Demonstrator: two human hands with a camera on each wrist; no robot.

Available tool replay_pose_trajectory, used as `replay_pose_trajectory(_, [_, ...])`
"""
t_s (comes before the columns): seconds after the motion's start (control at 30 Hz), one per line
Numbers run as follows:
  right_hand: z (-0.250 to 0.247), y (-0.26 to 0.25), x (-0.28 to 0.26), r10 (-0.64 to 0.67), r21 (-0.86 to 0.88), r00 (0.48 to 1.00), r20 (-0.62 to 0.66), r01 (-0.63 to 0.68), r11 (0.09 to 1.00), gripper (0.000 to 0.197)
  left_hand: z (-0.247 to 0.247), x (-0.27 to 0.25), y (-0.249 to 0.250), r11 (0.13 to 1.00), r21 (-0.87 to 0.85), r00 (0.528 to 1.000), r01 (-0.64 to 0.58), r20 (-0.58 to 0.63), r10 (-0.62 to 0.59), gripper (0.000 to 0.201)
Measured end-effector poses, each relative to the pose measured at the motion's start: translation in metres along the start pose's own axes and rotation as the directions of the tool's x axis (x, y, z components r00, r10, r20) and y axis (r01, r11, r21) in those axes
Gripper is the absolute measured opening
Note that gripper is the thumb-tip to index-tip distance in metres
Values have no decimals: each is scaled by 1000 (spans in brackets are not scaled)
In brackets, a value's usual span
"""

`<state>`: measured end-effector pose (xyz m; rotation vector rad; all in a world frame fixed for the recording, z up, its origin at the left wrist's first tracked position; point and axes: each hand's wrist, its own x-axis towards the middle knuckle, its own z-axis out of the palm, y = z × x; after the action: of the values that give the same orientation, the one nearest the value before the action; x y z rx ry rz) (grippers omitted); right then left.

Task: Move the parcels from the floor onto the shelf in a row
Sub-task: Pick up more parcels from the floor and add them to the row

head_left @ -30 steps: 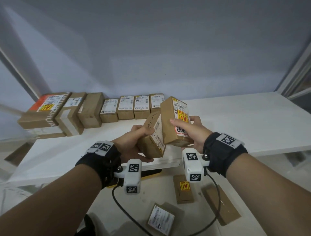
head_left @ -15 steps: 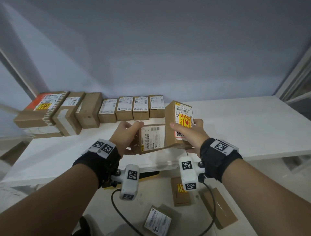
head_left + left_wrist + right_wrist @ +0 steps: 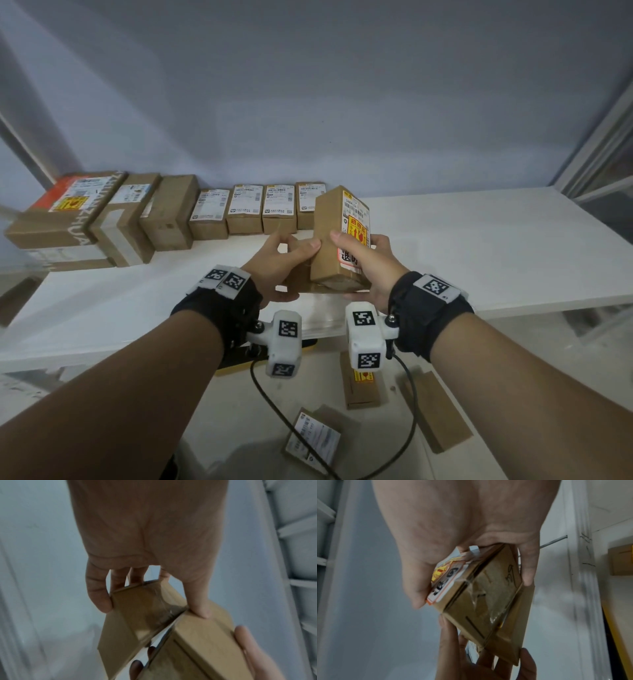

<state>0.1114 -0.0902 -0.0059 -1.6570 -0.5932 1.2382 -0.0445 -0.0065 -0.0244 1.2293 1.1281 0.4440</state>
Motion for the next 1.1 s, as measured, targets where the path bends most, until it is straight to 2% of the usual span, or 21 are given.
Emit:
replay_pose_trajectory(0.13, [-6,5,2,26,57,999,27,-27,998,77,-4,1,-6,998,-53,997,37,76,-32,42])
replay_pose_trajectory(0.27, [-13,4,1,34,215,994,108,-56,975,71,-3,2,-8,996,-89,995,12,100,-3,34])
replay_pose_trajectory(0.33, [-17,3,1,30,253,991,131,-62,966,74,-4,3,-8,997,-65,993,-51,105,57,55])
replay_pose_trajectory(0.4, [-19,4,2,42,277,986,160,-86,957,76,-3,3,-9,989,51,986,-137,104,131,77])
replay_pose_trajectory(0.5, [-23,2,-1,39,270,977,211,-97,958,38,-3,7,-13,961,169,975,-219,59,212,86])
replay_pose_trajectory(0.6, [-25,2,1,47,277,972,230,-112,954,34,-1,10,-15,934,229,962,-273,41,271,94])
replay_pose_trajectory(0.77, [-21,2,-2,18,284,973,232,-86,955,36,6,15,-17,874,374,932,-310,-63,357,77])
replay_pose_trajectory(0.83, [-23,0,6,-6,285,988,157,-39,958,55,2,21,-12,887,352,921,-300,-137,365,60])
replay_pose_trajectory(0.9, [-31,-2,18,-40,203,999,19,35,979,80,-10,31,-6,916,293,913,-275,-218,344,43])
replay_pose_trajectory(0.97, [-43,-2,28,-91,-26,987,-134,88,996,86,-23,43,-4,949,218,919,-228,-275,284,32])
replay_pose_trajectory(1.03, [-53,3,38,-130,-271,971,-202,72,960,88,-30,55,-9,974,164,940,-157,-279,198,38])
replay_pose_trajectory(1.1, [-56,14,51,-114,-451,969,-220,3,893,92,-32,70,-18,984,145,958,-101,-252,135,48])
